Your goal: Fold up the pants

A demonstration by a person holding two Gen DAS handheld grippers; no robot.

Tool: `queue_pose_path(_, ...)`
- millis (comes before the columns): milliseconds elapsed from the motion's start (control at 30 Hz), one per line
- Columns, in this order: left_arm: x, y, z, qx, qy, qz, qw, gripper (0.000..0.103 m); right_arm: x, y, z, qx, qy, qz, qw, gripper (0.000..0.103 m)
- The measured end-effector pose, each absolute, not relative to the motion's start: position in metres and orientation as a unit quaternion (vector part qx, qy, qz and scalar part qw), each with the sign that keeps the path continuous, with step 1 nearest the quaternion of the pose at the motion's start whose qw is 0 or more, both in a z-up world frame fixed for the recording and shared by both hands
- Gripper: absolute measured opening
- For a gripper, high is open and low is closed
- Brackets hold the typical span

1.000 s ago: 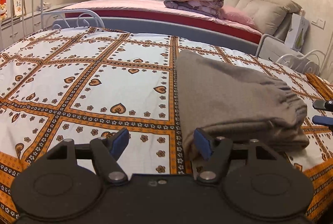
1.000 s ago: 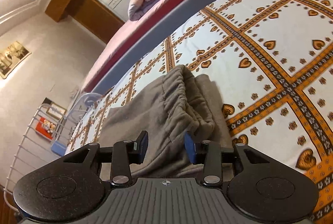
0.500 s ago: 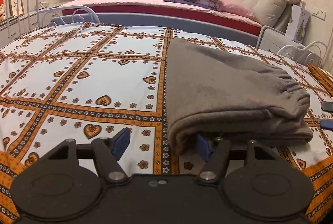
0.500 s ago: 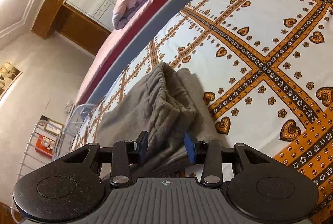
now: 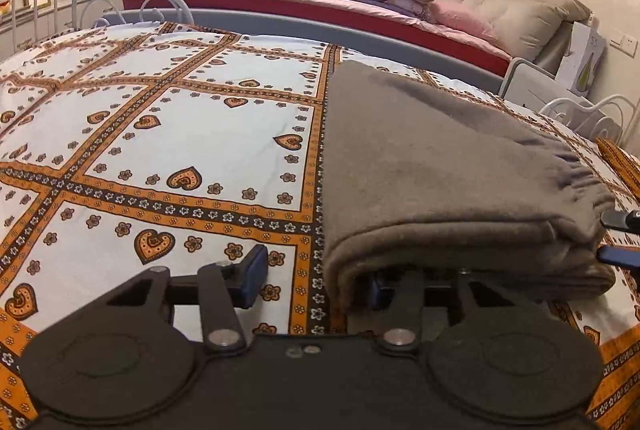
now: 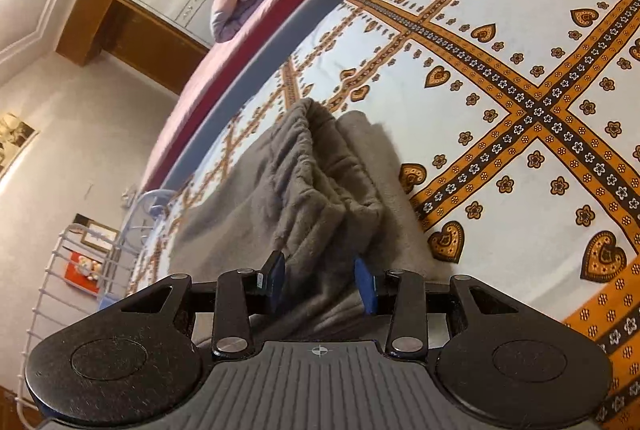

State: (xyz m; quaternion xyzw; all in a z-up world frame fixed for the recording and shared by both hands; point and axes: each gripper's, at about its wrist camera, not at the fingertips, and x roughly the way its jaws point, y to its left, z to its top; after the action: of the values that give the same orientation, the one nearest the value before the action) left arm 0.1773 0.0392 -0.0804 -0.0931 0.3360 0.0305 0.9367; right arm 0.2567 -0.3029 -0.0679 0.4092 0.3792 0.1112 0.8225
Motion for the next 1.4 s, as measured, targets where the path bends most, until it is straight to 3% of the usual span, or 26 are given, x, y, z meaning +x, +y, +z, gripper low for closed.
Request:
queue_pose_path(100,0.181,0.041,-0.081,-0.096,0.338,0.026,0.936,0.037,0.266,-0.303,-0.076,0.42,0.388,0.109,0.813,0.044)
queue_pose_path(167,0.183,0.04,-0.081,-0.096,0.34,0.015,0.935,0.024,0.271,-0.303,-0.078,0.424,0.385,0.104,0.813,0.056)
queue_pose_path(233,0.184,0.036,-0.079,-0.087,0.342,0.004,0.936,0.015,0.28,-0.304,-0.082,0.431,0.383,0.104,0.81,0.059)
queue_pose_path(267,0.185,0.035,-0.079,-0.086,0.344,-0.002,0.935,0.008,0.284,-0.304,-0.084,0.433,0.383,0.103,0.809,0.058)
queue_pose_path(300,0.186,0.035,-0.079,-0.088,0.348,-0.008,0.933,0.005,0.287,-0.304,-0.084,0.429,0.385,0.106,0.81,0.035)
queue_pose_path(333,0.184,0.036,-0.077,-0.093,0.34,-0.007,0.936,0.004,0.289,-0.302,-0.082,0.417,0.385,0.111,0.816,0.031)
queue_pose_path(467,0.166,0.046,-0.059,-0.118,0.265,0.006,0.957,0.003,0.272,-0.295,-0.034,0.37,0.311,0.158,0.861,0.029)
queue_pose_path(567,0.174,0.043,-0.069,-0.107,0.295,0.006,0.95,0.004,0.247,-0.304,-0.017,0.37,0.259,0.177,0.875,0.029)
queue_pose_path(600,0.18,0.041,-0.079,-0.099,0.328,0.007,0.94,0.004,0.248,-0.307,-0.026,0.365,0.275,0.158,0.875,0.029)
queue_pose_path(700,0.177,0.041,-0.081,-0.111,0.325,0.009,0.939,0.004,0.275,-0.312,-0.085,0.395,0.399,0.1,0.822,0.029)
queue_pose_path(933,0.172,0.049,-0.075,-0.129,0.296,0.007,0.947,0.004,0.269,-0.306,-0.067,0.376,0.371,0.121,0.841,0.029)
queue_pose_path(1200,0.176,0.052,-0.079,-0.128,0.324,0.013,0.937,0.018,0.274,-0.31,-0.077,0.402,0.388,0.119,0.821,0.036)
queue_pose_path(1300,0.17,0.058,-0.079,-0.128,0.332,0.019,0.934,0.038,0.268,-0.303,-0.063,0.347,0.381,0.122,0.848,0.037)
queue_pose_path(1333,0.166,0.06,-0.076,-0.12,0.332,0.03,0.935,0.053,0.265,-0.302,-0.06,0.339,0.379,0.121,0.852,0.038)
queue_pose_path(1400,0.16,0.068,-0.071,-0.121,0.335,0.026,0.934,0.059,0.26,-0.304,-0.056,0.327,0.374,0.119,0.86,0.038)
